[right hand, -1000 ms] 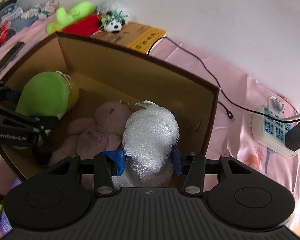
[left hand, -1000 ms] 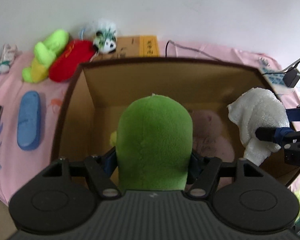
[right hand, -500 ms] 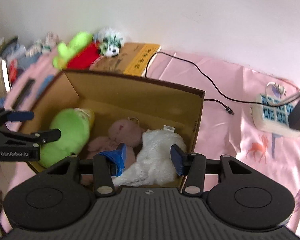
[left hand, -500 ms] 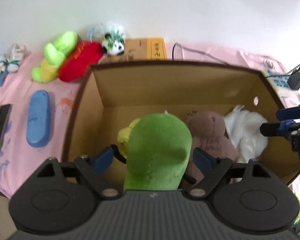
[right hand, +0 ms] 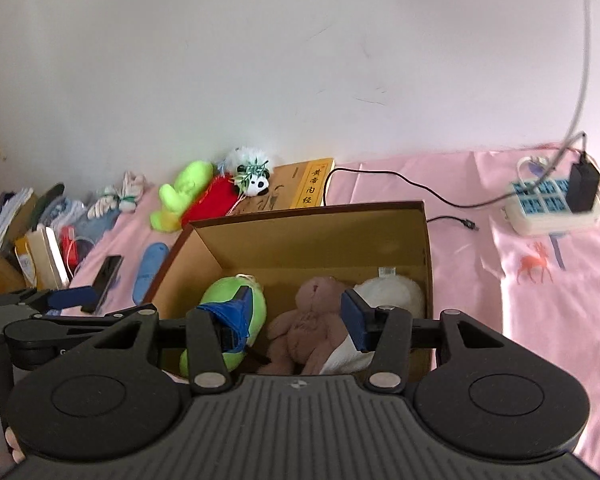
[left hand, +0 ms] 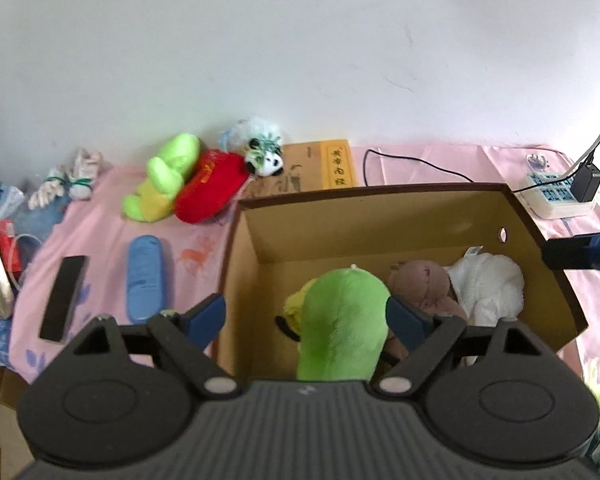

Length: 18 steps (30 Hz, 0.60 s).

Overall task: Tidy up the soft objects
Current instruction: 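Open the left tool on the green plush while the right releases the white plush, then lift both tools up out of the box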

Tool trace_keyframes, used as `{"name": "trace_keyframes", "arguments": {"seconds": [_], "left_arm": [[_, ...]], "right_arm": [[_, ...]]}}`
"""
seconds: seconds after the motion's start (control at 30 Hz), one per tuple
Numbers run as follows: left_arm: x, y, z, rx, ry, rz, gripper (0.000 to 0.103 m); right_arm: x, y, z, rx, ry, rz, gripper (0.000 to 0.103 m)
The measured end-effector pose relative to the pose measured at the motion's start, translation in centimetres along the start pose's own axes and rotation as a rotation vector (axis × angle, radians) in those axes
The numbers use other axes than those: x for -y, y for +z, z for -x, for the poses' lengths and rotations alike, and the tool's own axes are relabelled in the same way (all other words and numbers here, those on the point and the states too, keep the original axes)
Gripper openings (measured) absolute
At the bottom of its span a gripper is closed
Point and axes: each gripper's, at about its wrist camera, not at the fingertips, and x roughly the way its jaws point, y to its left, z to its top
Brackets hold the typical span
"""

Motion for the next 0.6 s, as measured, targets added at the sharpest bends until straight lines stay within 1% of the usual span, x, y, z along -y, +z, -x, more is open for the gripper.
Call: {"name": "trace_keyframes", "arguments": {"seconds": [0.07, 0.3, 0.4, 0.6], "left_arm": [[-0.3, -0.4, 0.8, 0.005, 0.02, -0.002, 0.088], [-1.6, -2.1, 3.1, 0.018, 0.029, -0.005, 0.09], [-1.7, -3.0, 3.8, 0.02, 0.032, -0.02, 0.091], [-1.7, -4.3, 5.2, 0.019, 0.018, -0.032, 0.092]], "right_arm": [[-0.5, -0.8, 0.6, 0.011, -0.01, -0.006, 0.033], [-2.2, -3.2, 2.8, 0.045, -0.034, -0.031, 0.033], [-2.7, -4.2, 3.6, 0.052, -0.059, -0.023, 0.033], [-3.2, -6.0, 4.7, 0.046, -0.073, -0.031, 0.033]]}}
